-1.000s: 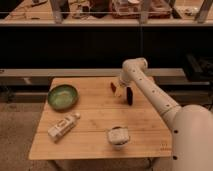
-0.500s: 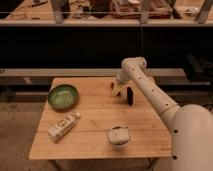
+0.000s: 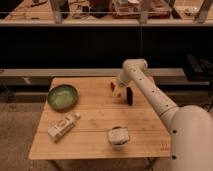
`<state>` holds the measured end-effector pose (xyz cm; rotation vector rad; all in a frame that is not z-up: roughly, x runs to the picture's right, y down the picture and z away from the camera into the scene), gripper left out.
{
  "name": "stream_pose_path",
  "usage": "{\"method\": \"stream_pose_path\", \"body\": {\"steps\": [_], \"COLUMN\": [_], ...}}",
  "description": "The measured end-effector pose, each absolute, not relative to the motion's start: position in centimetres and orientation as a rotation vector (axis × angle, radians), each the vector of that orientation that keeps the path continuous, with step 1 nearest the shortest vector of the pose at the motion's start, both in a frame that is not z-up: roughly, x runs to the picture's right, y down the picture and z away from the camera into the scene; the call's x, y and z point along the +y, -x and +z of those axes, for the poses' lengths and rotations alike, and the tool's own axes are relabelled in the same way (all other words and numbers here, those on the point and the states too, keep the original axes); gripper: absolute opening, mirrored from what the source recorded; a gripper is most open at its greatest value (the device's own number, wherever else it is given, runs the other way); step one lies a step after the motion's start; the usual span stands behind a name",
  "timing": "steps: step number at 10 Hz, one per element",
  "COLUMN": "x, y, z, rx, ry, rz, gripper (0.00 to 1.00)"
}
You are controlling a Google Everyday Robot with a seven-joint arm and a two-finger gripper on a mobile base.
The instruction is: Place the pepper in the ceramic bowl
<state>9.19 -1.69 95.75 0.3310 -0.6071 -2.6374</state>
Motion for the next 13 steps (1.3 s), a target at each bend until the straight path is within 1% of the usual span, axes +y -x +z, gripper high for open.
{"method": "stream_pose_path", "body": {"steps": [6,10,13], "x": [-1.1,-1.3,-1.1], "y": [-9.4,-9.1,-9.5], "z": [97.2,96.9,96.8], "rx": [-0.606,-0.626,-0.653], "ry": [-0.349,-0.401,-0.378], "rz": [-2.611,-2.658,-2.698], "gripper": [0.80,0.80,0.80]}}
